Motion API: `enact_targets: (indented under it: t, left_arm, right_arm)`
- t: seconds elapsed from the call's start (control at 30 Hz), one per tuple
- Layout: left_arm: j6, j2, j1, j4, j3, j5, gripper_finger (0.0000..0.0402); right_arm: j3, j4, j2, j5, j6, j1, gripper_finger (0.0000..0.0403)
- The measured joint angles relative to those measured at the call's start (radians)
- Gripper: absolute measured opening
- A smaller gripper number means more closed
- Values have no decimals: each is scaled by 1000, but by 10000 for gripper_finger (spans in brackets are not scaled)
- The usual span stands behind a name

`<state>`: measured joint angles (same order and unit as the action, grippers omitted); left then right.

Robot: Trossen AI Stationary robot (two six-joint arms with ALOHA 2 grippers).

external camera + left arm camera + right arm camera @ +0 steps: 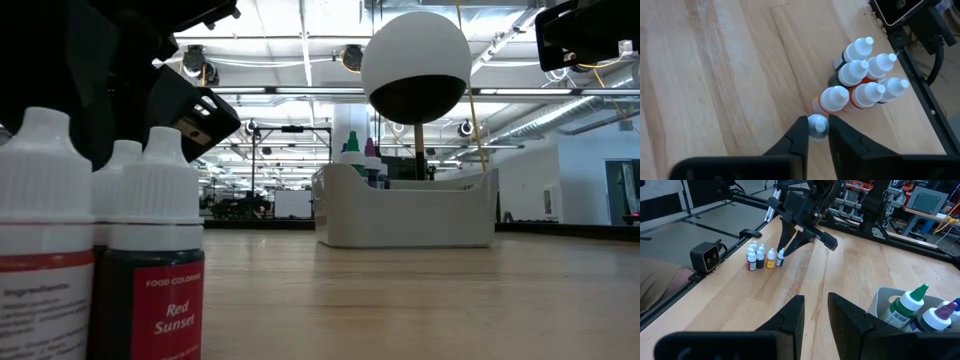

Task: Pick & Place food coloring
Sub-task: Put the purple food coloring bottle into the gray bin

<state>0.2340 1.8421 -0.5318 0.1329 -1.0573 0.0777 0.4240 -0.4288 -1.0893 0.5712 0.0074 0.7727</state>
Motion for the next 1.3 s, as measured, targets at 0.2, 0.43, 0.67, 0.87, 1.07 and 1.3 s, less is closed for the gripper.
enact_targets:
  t: [0.2,0.43,0.67,0.87,1.07,1.3]
  left_arm:
    - [12,-7,18,63,-11,-17,49]
    - [-93,-7,91,527,-321,-83,49]
    - [-347,-4,237,722,-696,-151,49]
    - [-515,96,411,742,-889,-135,49]
    - [-699,367,521,743,-1153,8,49]
    - [-740,561,611,821,-1293,27,49]
  right_arm:
    - [0,0,0,0,0,0,77]
    - [0,-6,0,1,-26,0,77]
    - [0,-17,0,3,-57,0,77]
    - [0,-52,0,3,-78,0,77]
    - [0,-59,0,3,-97,0,77]
    - [0,-47,0,1,-92,1,77]
